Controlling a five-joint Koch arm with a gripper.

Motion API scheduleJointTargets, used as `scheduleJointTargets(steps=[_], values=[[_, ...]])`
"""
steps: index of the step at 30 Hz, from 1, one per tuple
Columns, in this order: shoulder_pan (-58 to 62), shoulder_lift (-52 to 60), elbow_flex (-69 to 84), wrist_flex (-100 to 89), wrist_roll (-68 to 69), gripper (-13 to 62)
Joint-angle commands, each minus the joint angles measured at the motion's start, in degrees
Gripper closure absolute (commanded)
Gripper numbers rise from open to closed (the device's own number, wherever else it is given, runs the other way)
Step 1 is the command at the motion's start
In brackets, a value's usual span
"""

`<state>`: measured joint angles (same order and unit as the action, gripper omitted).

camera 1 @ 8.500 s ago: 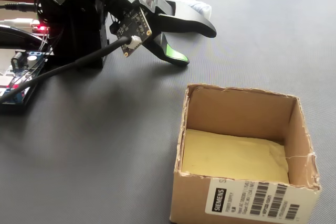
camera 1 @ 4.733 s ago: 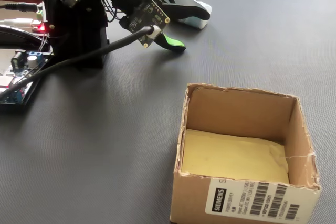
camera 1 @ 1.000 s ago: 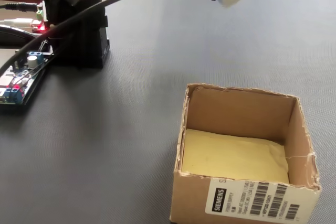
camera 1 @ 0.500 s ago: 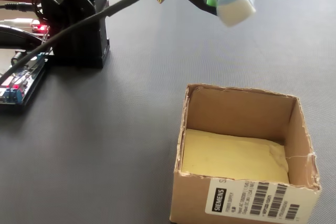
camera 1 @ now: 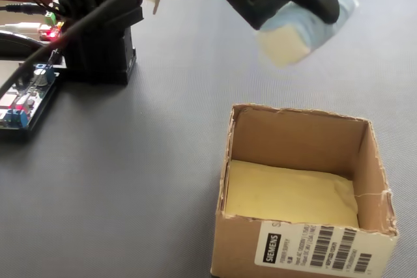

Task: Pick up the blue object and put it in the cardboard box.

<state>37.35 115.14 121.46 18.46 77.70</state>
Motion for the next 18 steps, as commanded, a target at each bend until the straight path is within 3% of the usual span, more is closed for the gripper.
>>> scheduleJointTargets(steps=[1,6,12,18], values=[[0.8,-0.6,-5.6,-4.9,-0.1,44.9],[7.0,-10.1,-9.5,-4.2,-0.3,44.5],[9.2,-12.5,-8.7,3.3,1.6,29.2],[8.4,-12.3,-7.9,5.8,1.8,22.1]])
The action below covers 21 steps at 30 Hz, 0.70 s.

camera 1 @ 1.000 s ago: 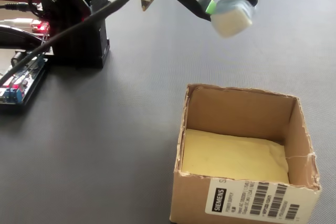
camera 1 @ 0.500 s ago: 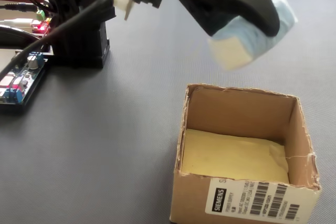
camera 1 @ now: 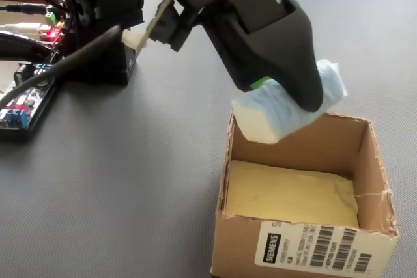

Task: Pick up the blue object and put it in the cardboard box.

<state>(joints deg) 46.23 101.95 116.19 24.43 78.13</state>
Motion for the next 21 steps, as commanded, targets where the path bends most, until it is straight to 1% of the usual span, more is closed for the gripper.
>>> scheduleJointTargets(steps=[1,8,14,21], values=[[-0.6,0.9,-2.6,0.2,1.3,21.0],[-0.9,1.0,-2.1,0.3,1.3,17.1],[-1.0,2.2,-2.5,0.1,1.7,17.1],[-5.6,5.6,-2.9,-1.2,2.5,16.9]])
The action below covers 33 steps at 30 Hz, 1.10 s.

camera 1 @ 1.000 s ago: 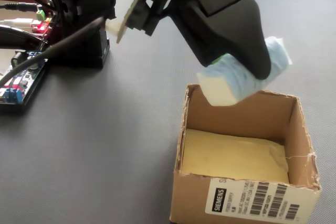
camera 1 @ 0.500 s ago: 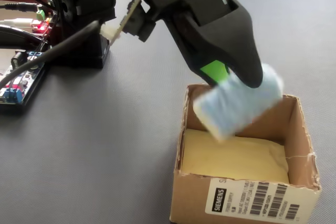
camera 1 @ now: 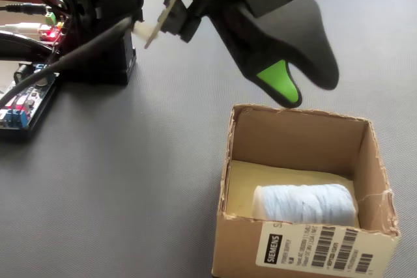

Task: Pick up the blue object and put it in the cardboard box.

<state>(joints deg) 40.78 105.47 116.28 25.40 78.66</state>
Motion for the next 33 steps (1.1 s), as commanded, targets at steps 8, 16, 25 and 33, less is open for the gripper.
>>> scheduleJointTargets(steps=[8,16,25,33], values=[[-12.8,10.7,1.4,-4.9,4.0,15.2],[-26.6,20.2,7.6,-6.2,4.0,15.1],[-38.1,29.8,19.7,-6.1,4.1,14.2],[-39.4,30.4,30.1,-5.1,4.2,13.4]])
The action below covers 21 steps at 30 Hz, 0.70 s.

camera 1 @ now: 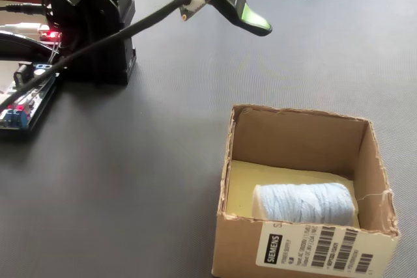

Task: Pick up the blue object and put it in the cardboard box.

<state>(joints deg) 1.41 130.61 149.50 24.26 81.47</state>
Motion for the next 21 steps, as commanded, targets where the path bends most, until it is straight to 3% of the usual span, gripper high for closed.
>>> scheduleJointTargets(steps=[1,9,21], values=[[0.0,5.3,-1.3,-4.0,1.8,13.4],[0.0,5.3,16.3,-13.6,10.4,13.4],[0.2,5.3,27.6,-20.0,9.9,13.7]])
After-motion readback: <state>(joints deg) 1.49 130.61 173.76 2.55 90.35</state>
